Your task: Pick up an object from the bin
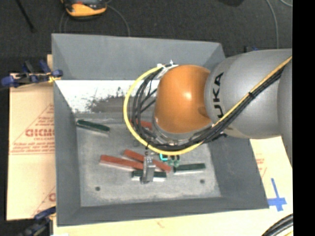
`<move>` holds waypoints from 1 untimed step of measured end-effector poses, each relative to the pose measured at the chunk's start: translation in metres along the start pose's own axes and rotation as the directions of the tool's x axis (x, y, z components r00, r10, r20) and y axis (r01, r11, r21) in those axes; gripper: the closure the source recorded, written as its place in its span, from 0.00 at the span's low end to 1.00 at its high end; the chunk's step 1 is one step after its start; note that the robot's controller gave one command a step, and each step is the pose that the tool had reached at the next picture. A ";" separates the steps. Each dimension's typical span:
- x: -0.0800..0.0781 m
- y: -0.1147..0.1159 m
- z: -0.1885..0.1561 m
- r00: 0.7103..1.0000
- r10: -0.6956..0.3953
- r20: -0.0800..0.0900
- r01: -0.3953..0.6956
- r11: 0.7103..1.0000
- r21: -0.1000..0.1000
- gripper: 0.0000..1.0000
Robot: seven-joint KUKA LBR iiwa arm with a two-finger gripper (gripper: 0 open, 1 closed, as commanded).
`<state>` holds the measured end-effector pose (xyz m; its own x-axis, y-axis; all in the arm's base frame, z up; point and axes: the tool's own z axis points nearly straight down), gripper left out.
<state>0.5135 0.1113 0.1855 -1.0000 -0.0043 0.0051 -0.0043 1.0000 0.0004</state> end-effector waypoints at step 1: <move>-0.002 -0.001 -0.004 1.000 0.003 0.008 -0.003 1.000 -0.001 0.00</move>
Offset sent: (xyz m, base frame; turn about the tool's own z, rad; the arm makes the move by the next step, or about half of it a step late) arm 0.0156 0.0052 -0.1155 0.0923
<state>0.5154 0.1108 0.1895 -1.0000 -0.0008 -0.0028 -0.0008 1.0000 0.0014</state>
